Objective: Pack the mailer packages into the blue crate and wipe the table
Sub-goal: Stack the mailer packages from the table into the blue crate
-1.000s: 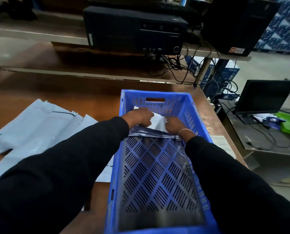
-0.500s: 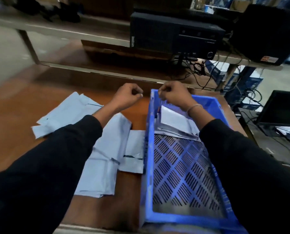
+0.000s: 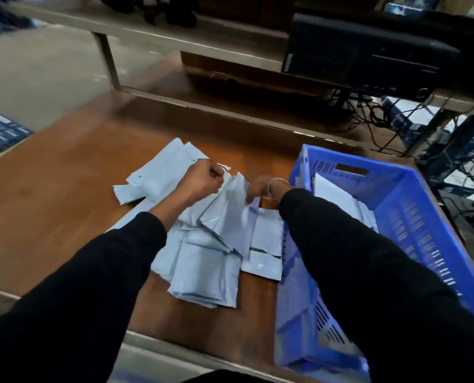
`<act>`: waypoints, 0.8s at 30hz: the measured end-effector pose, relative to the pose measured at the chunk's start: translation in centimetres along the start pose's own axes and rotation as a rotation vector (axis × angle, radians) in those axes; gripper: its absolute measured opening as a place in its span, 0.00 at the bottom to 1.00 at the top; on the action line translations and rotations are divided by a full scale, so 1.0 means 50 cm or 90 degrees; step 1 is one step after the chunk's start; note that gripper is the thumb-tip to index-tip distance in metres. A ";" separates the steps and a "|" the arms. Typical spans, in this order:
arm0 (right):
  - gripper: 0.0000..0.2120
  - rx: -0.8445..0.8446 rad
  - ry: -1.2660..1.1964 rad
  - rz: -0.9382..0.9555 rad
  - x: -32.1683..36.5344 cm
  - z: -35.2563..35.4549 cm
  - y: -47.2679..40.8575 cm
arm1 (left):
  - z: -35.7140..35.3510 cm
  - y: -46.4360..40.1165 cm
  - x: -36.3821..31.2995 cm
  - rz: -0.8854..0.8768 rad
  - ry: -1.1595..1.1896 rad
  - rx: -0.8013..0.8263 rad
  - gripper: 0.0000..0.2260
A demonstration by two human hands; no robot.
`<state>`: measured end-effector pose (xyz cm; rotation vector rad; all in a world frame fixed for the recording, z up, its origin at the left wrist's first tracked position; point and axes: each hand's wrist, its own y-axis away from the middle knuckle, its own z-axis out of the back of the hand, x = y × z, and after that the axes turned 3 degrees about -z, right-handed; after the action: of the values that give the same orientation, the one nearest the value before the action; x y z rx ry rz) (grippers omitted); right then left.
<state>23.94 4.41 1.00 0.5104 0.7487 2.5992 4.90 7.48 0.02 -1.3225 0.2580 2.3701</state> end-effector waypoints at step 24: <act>0.19 0.016 -0.391 0.148 -0.053 0.189 -0.002 | 0.012 -0.022 -0.056 -0.030 0.043 0.114 0.20</act>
<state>30.39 7.27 7.81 1.3880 0.5291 2.4087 6.22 7.96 2.77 -1.3091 0.4438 2.2091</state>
